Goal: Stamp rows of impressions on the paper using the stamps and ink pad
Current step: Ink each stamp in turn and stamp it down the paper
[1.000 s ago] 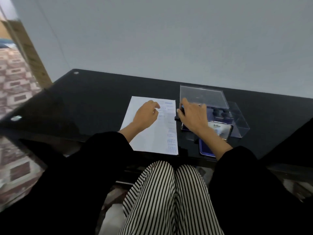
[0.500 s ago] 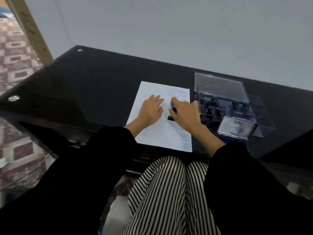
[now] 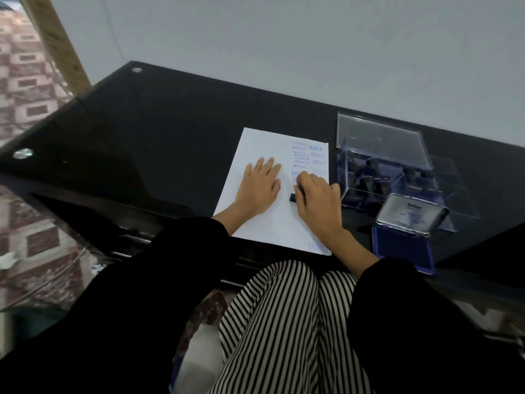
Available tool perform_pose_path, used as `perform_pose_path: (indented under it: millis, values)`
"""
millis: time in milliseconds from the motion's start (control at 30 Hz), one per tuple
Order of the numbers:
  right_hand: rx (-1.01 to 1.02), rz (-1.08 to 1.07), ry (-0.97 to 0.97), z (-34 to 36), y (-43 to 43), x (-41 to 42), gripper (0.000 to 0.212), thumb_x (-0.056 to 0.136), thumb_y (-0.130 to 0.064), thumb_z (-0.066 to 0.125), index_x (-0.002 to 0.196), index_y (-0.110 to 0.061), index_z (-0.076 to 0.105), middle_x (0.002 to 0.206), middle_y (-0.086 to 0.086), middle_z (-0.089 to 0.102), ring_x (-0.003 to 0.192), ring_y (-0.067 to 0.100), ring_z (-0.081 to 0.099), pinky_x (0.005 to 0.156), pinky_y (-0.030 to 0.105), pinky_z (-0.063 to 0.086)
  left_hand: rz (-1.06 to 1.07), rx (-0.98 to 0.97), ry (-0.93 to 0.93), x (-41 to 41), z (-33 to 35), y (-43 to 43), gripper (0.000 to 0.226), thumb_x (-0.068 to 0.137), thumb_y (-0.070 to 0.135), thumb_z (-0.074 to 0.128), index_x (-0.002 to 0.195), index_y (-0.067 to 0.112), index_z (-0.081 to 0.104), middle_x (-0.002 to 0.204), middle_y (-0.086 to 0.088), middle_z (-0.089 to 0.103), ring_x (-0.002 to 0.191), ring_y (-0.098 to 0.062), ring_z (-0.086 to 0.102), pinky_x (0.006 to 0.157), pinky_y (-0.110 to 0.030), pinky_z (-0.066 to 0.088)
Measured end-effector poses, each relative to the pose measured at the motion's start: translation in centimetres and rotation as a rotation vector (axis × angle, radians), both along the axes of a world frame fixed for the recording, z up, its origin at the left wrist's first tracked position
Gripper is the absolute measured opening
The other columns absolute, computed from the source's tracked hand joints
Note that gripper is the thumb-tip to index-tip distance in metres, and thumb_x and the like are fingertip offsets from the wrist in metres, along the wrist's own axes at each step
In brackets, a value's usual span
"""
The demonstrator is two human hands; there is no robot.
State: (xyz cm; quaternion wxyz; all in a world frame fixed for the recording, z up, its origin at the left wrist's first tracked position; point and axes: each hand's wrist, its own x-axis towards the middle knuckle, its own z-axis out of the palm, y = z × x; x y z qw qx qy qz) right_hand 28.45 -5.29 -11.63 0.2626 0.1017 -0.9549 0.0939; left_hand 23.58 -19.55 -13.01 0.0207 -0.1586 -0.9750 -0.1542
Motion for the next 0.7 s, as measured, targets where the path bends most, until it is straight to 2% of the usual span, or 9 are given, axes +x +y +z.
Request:
perform_pose_path:
  millis: [700]
  values:
    - [-0.115, 0.024, -0.142, 0.72, -0.12, -0.36, 0.007, 0.090, -0.013, 0.046, 0.083, -0.015, 0.044, 0.071, 0.002, 0.054, 0.064, 0.022, 0.045, 0.064, 0.030, 0.025, 0.001, -0.003, 0.003, 0.13, 0.09, -0.02, 0.048, 0.102, 0.027, 0.023, 0.149, 0.014, 0.019, 0.158, -0.004, 0.012, 0.147, -0.023, 0.005, 0.119, -0.039, 0.003]
